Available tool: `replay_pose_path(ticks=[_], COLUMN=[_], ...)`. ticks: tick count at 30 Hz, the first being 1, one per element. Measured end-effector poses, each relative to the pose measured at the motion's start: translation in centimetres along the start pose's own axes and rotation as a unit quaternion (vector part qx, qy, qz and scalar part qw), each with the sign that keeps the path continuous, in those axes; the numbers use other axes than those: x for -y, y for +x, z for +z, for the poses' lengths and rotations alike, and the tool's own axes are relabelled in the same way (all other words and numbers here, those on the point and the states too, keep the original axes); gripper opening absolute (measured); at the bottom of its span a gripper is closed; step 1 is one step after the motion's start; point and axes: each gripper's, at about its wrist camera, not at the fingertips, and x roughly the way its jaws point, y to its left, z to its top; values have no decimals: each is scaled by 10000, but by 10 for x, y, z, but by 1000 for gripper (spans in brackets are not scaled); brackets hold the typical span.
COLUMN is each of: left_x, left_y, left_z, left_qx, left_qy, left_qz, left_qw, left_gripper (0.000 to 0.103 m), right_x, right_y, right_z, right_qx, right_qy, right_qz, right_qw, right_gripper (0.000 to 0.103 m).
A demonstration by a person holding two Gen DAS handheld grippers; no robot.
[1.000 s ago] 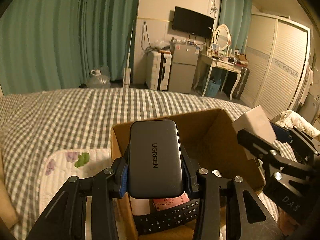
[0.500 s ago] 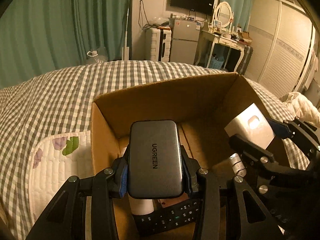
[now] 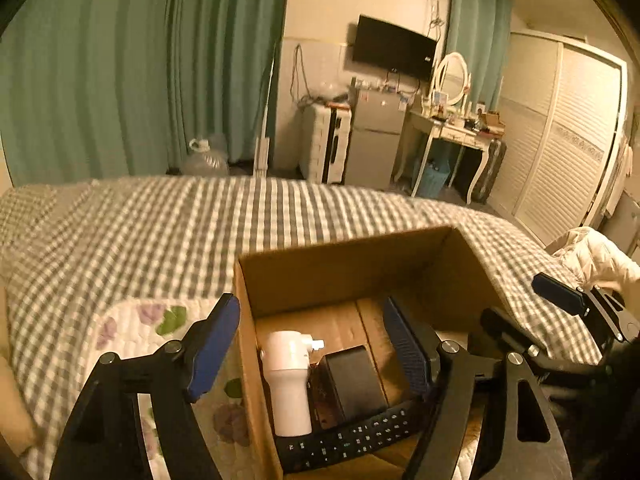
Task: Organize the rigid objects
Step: 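Lower the power bank into the box and open the left tool while the right tool releases the charger, then withdraw both tools from the box toward the bottle and earbud case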
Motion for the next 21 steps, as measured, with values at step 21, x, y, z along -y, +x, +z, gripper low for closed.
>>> replay_pose_path(ticks=[21], left_x=[3], left_y=[-177], left_z=[-7], left_qx=[1144], left_qy=[-209], left_qz=[469], left_qw=[9921], left_gripper=[94], right_x=[17], right_y=[-197], right_z=[7], right_qx=[1658], right_qy=[847], right_qz=[-671], right_qw=[9802], right_gripper=[103])
